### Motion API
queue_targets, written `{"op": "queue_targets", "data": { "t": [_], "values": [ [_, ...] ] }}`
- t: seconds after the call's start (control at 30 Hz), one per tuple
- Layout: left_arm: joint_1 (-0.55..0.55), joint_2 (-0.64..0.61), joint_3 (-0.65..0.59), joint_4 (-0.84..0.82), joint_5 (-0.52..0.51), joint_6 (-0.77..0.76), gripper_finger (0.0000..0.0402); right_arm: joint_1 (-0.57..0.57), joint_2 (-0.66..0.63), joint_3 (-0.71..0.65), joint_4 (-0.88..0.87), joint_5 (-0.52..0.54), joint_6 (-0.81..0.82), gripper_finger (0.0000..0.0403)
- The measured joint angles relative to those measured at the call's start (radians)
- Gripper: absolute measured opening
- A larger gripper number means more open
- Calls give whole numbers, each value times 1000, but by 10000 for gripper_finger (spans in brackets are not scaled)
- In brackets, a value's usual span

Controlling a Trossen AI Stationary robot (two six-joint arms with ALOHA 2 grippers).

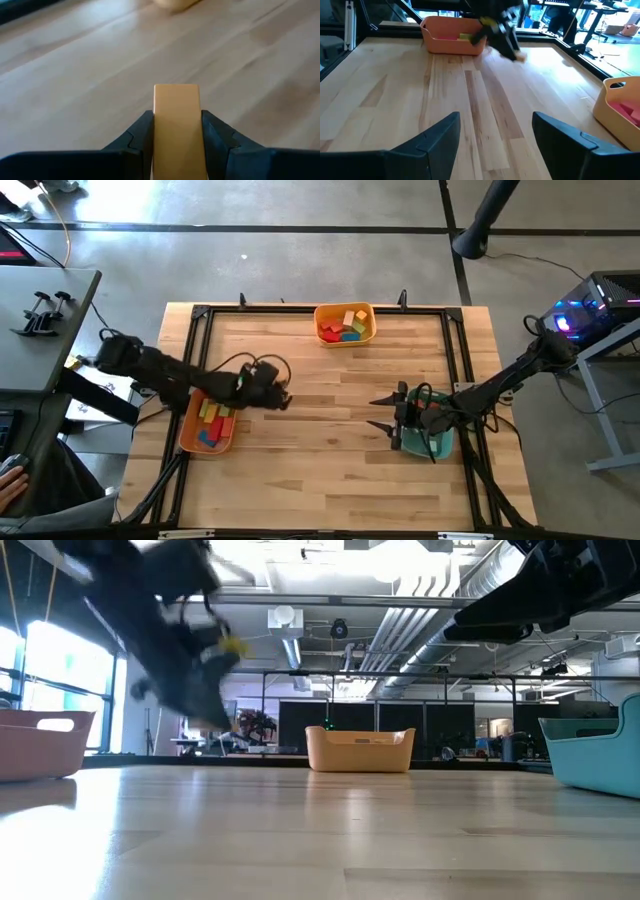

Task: Sort blocks by size
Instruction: Put the yellow medium block into the orange bin

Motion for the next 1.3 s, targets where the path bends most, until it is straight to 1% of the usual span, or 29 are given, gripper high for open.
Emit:
{"op": "queue_targets", "data": {
  "t": [0.07, 0.13, 0.23, 0.37, 0.47, 0.53, 0.6, 0.67, 0.77, 0.87, 1.1, 1.3],
  "values": [
    [-73, -20, 73, -119, -40, -71, 97, 0, 0, 0, 7, 1, -1, 245],
    [-142, -21, 157, -281, -71, -131, 97, 0, 0, 0, 18, 1, -2, 245],
    [-225, -19, 273, -538, -45, -254, 97, 0, 0, 0, 30, 1, -3, 245],
    [-325, -17, 349, -846, 56, -521, 97, 0, 0, 0, 30, -10, 5, 245],
    [-399, -17, 346, -1002, 194, -738, 97, 0, 0, 0, 30, -10, 6, 245],
    [-445, -17, 331, -1078, 294, -874, 97, 0, 0, 0, 30, -10, 6, 245],
    [-486, -18, 314, -1114, 369, -972, 104, 0, 0, 0, 30, -10, 2, 245],
    [-524, -16, 298, -1146, 402, -1043, 110, 0, 0, 0, 32, -10, -1, 245],
    [-551, -18, 258, -1149, 426, -1105, 112, -3, 0, 0, 34, -10, -9, 245],
    [-555, -19, 216, -1140, 479, -1133, 112, -9, 0, 0, 36, -10, -11, 245],
    [-555, -19, 108, -1025, 488, -1137, 113, -24, 0, 0, 36, -10, -11, 245],
    [-554, -19, 59, -1003, 477, -1180, 114, -24, 0, 0, 37, -10, -7, 245]
  ]
}}
